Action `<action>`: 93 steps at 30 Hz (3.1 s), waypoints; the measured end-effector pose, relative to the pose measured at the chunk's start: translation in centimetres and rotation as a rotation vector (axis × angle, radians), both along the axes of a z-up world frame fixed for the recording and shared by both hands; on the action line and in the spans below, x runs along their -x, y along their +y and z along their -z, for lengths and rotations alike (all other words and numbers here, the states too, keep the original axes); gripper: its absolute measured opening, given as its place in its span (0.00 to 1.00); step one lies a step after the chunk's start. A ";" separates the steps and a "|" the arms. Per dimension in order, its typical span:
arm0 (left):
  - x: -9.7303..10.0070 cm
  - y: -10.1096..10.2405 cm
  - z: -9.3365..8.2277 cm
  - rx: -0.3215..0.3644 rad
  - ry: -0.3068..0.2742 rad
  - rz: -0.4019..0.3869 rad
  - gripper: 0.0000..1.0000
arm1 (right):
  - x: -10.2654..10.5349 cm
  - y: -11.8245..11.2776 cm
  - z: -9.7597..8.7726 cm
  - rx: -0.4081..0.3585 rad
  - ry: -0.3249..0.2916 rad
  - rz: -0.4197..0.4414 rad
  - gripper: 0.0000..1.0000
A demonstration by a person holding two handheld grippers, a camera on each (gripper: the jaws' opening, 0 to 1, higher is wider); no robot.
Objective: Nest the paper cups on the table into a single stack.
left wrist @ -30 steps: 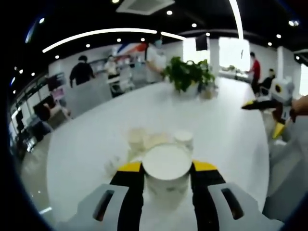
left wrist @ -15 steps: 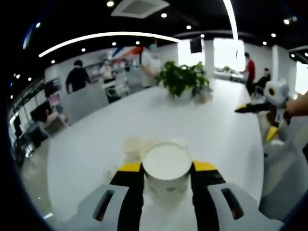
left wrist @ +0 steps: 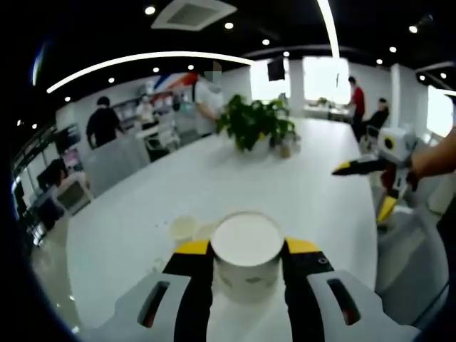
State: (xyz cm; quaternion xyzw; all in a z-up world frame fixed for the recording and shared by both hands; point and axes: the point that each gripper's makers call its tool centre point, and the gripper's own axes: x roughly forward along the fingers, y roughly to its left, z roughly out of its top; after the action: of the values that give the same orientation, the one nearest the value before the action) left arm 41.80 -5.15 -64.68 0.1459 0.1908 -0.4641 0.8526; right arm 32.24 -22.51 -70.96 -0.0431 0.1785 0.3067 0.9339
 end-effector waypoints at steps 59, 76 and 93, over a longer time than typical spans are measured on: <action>10.1 -4.8 -4.7 0.083 0.022 0.254 0.36 | 1.5 4.4 -6.6 -0.053 -0.108 -0.183 0.93; 10.4 -5.2 -8.6 0.236 -0.001 0.216 0.36 | 3.0 7.0 -10.7 -0.155 -0.152 -0.309 0.73; 11.3 -4.5 -11.1 0.444 0.025 0.203 0.36 | 5.0 10.6 -12.9 -0.353 -0.059 -0.485 0.43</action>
State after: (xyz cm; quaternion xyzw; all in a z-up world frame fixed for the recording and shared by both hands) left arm 30.48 -9.61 -53.60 -0.0322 0.0792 -0.5797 0.8103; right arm 27.24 -11.92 -58.02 0.0696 0.0798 0.5456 0.8314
